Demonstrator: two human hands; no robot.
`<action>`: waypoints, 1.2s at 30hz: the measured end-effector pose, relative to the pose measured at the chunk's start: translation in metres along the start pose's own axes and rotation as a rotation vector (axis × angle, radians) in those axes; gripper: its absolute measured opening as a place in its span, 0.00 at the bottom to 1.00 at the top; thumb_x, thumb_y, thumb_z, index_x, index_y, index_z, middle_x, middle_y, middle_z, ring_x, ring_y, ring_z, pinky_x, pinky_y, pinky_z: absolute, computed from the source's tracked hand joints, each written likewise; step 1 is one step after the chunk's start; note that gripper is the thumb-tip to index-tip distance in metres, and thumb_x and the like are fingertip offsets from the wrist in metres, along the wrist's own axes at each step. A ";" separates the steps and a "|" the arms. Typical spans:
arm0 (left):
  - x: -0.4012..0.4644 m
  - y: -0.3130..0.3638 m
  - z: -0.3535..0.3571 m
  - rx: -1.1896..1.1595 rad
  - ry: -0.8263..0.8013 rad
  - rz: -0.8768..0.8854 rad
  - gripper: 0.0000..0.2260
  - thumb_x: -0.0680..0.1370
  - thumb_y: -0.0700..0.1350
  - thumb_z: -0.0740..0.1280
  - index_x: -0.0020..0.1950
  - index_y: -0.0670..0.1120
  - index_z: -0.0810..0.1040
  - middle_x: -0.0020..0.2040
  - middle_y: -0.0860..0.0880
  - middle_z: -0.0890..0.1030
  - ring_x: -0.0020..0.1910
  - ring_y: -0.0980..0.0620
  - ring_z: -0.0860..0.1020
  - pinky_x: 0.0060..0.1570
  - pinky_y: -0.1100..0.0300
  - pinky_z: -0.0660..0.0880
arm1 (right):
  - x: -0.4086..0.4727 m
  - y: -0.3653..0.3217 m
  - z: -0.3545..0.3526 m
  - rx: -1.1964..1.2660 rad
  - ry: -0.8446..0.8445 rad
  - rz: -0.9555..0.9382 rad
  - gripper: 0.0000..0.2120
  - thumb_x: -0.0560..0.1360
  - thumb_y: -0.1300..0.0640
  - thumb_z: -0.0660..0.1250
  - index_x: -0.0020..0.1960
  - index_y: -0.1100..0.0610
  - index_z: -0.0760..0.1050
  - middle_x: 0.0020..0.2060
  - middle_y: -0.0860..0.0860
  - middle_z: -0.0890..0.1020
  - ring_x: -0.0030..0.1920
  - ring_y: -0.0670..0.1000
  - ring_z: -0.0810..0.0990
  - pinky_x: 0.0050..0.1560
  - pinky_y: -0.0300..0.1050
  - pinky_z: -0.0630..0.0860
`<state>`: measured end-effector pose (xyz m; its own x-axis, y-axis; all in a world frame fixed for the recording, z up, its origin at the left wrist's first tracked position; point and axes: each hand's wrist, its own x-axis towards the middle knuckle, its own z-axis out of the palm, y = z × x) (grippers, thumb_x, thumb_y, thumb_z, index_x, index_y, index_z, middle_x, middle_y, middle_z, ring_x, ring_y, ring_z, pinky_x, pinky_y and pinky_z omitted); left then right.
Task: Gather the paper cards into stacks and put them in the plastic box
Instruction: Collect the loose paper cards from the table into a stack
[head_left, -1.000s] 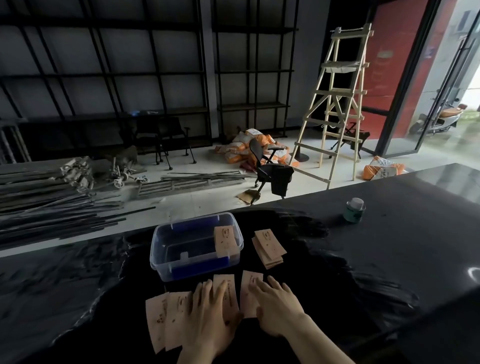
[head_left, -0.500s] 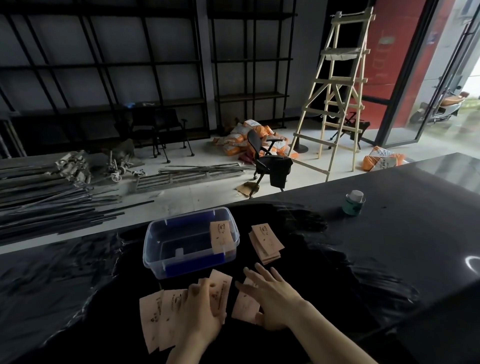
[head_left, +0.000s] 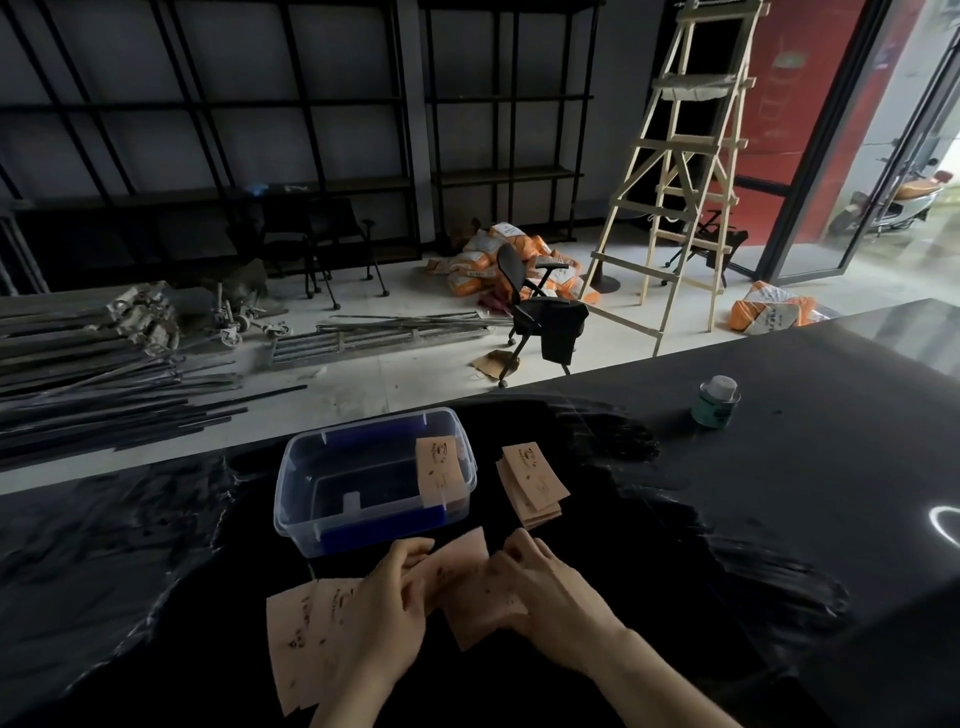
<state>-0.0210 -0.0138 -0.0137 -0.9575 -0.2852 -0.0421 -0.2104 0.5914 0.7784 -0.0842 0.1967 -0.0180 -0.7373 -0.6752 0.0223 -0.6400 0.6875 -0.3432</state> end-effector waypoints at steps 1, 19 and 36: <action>0.003 0.005 0.002 -0.010 -0.046 0.002 0.18 0.82 0.40 0.65 0.55 0.67 0.74 0.57 0.62 0.80 0.53 0.65 0.80 0.51 0.67 0.79 | -0.006 -0.003 0.004 -0.009 0.088 -0.014 0.25 0.73 0.49 0.75 0.65 0.48 0.69 0.61 0.49 0.68 0.59 0.54 0.77 0.49 0.45 0.81; -0.011 0.001 0.000 0.567 0.014 -0.185 0.32 0.72 0.58 0.72 0.74 0.59 0.64 0.69 0.55 0.74 0.68 0.52 0.72 0.70 0.54 0.67 | -0.003 -0.005 0.034 -0.239 0.103 0.068 0.42 0.73 0.55 0.65 0.82 0.56 0.50 0.78 0.56 0.66 0.81 0.61 0.53 0.80 0.57 0.53; 0.006 0.023 0.007 -0.196 -0.248 -0.023 0.12 0.80 0.44 0.63 0.59 0.55 0.81 0.52 0.58 0.86 0.51 0.63 0.83 0.58 0.60 0.81 | 0.004 -0.013 0.034 -0.230 0.050 0.036 0.46 0.75 0.50 0.59 0.82 0.55 0.33 0.83 0.56 0.49 0.82 0.60 0.44 0.80 0.62 0.40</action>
<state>-0.0331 0.0030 0.0000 -0.9768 -0.0897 -0.1944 -0.2140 0.4231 0.8804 -0.0717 0.1759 -0.0453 -0.7664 -0.6394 0.0620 -0.6416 0.7573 -0.1215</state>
